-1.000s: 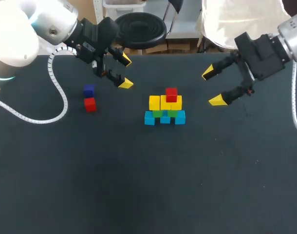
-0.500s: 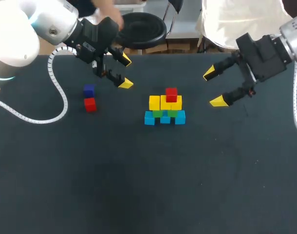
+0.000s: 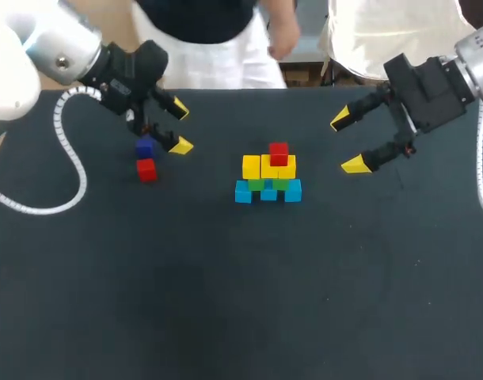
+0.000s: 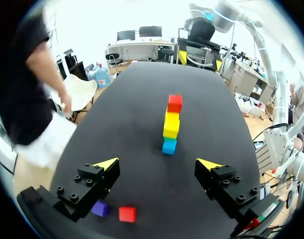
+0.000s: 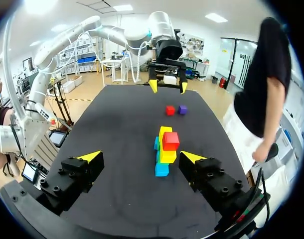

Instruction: Place the blue cubes, place green cubes on the blue cubes, place the yellow cubes on the green cubes, then place the red cubes on the yellow cubes, and place purple cube on the red cubes.

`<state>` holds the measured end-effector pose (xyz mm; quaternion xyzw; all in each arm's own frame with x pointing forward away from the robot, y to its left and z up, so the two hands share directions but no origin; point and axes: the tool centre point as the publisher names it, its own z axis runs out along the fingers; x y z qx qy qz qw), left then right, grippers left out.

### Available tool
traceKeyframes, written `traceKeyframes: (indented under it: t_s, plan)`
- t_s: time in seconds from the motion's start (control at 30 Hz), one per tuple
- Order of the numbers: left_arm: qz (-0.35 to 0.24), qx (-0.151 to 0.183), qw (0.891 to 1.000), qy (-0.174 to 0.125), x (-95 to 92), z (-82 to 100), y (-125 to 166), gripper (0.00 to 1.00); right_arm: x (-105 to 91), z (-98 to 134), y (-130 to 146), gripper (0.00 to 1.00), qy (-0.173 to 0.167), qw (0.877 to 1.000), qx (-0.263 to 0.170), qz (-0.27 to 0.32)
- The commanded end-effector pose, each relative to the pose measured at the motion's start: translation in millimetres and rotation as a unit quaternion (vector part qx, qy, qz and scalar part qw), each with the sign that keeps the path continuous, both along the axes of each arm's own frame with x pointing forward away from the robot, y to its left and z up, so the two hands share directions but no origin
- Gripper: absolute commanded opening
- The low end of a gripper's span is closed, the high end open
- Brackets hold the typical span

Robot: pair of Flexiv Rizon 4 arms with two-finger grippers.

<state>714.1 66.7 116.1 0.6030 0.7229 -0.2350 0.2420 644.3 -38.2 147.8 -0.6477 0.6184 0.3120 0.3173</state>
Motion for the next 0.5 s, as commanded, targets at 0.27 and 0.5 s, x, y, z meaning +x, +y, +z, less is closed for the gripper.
traceKeyframes:
  t_s: [0.27, 0.5]
  plan:
    - [0.034, 0.041, 0.998, 0.031, -8.6, -29.5, 44, 1.0, -0.6, 0, 0, 1.0, 0.0, 1.0, 0.0, -0.001]
    - [0.063, 0.032, 0.995, 0.07, -4.2, -55.7, 75, 1.0, -0.6, 0, 0, 1.0, 0.0, 1.0, 0.0, -0.001]
